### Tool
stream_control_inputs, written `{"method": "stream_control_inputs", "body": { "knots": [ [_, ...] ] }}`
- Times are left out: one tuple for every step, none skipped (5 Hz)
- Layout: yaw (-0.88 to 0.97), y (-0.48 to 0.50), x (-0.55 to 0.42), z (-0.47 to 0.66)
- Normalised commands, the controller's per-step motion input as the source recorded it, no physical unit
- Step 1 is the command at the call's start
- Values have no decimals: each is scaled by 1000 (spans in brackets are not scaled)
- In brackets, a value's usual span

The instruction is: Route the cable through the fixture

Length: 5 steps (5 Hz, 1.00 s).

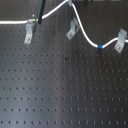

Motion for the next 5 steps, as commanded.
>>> {"method": "stream_control_inputs", "body": {
  "knots": [
    [149, 157, -90, 214],
    [100, 33, 34, -1],
    [46, 84, 41, 358],
    [0, 8, 5, 553],
    [0, 28, -13, 340]
  ]
}}
